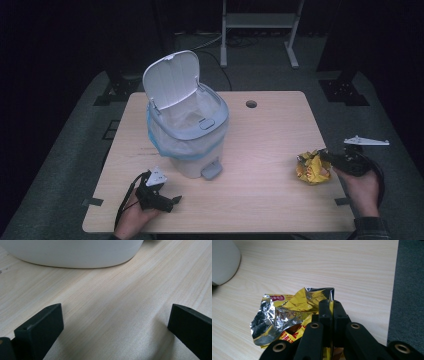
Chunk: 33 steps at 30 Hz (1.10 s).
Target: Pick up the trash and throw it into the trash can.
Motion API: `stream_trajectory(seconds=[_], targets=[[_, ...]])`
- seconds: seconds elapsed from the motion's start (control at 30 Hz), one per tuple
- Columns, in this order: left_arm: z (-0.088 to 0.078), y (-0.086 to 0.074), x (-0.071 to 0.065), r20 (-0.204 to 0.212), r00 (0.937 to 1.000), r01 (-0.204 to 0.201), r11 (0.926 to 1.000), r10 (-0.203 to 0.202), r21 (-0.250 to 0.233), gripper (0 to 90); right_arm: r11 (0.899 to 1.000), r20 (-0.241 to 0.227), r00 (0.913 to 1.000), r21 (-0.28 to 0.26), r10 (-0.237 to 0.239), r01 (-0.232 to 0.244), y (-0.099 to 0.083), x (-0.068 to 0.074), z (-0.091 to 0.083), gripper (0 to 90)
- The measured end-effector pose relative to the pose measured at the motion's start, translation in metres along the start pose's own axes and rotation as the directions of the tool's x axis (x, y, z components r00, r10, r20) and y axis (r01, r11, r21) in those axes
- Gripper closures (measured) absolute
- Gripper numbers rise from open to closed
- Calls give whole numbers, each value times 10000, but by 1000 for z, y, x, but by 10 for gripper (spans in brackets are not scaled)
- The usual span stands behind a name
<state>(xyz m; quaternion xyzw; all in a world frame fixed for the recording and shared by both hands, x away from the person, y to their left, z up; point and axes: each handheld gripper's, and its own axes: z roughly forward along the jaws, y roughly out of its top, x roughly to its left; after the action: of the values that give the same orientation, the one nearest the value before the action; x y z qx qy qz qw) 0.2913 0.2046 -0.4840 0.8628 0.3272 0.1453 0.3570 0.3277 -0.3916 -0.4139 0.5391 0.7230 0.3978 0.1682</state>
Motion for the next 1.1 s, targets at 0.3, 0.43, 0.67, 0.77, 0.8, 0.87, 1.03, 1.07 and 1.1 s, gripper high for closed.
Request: stream_trajectory(seconds=[0.3, 0.43, 0.67, 0.77, 0.8, 0.87, 1.03, 1.07, 1.1], targets=[[0, 0, 0, 0, 10000, 1, 10000, -1, 1, 0, 9995, -216, 9994, -198, -267, 263, 7, 8, -3, 879], [0, 0, 0, 1, 10000, 1, 10000, -1, 4, 0, 9988, -367, 9985, -283, -399, 389, 12, 13, -4, 879], [0, 0, 0, 0, 10000, 1, 10000, -1, 0, 0, 9969, -572, 9959, -402, -698, 676, 18, 22, -4, 879], [0, 0, 0, -2, 10000, -6, 10000, 6, 7, 0, 9960, -651, 9947, -463, -797, 767, 21, 25, -4, 878], [0, 0, 0, 1, 10000, 0, 10000, 0, 5, 0, 9958, -697, 9943, -496, -809, 776, 22, 26, -4, 879], [0, 0, 0, 0, 10000, 2, 10000, -2, 1, 0, 9951, -783, 9931, -551, -868, 826, 24, 28, -4, 879], [0, 0, 0, 0, 10000, 1, 10000, -1, 2, 0, 9927, -949, 9900, -705, -1040, 976, 31, 35, -4, 879], [0, 0, 0, 1, 10000, 2, 10000, -2, 6, 0, 9916, -971, 9889, -746, -1123, 1052, 33, 37, -4, 879], [0, 0, 0, 2, 10000, 2, 10000, -2, 1, 0, 9910, -988, 9883, -783, -1161, 1086, 35, 39, -4, 878]])
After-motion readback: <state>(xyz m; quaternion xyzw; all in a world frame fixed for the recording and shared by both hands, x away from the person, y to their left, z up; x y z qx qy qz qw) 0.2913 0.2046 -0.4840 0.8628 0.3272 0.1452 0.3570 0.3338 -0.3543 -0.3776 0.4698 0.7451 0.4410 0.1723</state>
